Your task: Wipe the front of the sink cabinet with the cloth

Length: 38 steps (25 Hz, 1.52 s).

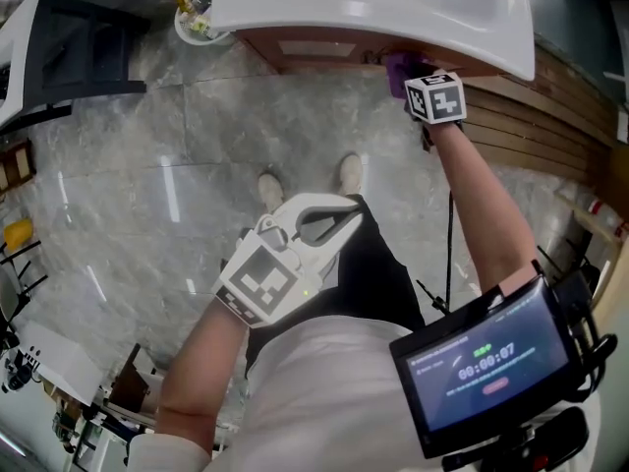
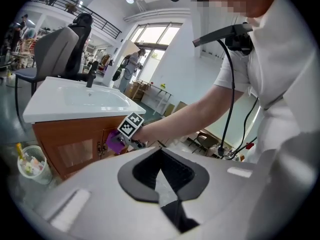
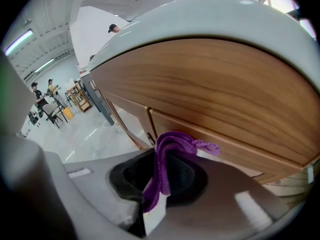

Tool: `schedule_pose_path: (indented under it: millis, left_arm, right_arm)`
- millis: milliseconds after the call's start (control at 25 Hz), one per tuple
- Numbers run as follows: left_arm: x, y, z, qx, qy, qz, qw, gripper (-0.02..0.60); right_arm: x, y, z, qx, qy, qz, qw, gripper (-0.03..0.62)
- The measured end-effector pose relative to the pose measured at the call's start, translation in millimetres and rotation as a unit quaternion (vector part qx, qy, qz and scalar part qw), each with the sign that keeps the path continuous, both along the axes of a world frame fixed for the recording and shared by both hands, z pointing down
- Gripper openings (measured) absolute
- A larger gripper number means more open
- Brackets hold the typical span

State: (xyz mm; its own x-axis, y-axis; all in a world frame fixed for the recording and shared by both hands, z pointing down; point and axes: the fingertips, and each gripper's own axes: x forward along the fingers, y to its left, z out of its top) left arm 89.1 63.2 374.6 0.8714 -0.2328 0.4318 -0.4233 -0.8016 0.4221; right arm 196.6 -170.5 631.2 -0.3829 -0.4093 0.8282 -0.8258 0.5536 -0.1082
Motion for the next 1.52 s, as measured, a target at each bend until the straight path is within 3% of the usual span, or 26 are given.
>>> schedule_pose_path:
  millis: [1000,1320,1520]
  left_arm:
    - [-190.4,41.9,2.6,-0.003,-0.003,-0.107,0.9943,0.006]
    - [-208.4,57.7,6.9,-0.005,-0.006,-0.116,0.9932,0.005]
    - [-200.2,58.1,5.5,-0.005,0.000,-0.099,0.9951,0.005]
  right_arm:
    - [-293.4,2.4,-11.3,0.022,-0.027,-0.113,0.993,0.055]
    - [-329.4,16.7,-14.1,0.024,-0.043,-0.130,0.990,0.055]
    - [-310.9,33.0,-20.8,0.020,-0.055,-0.114,0.992,0.055]
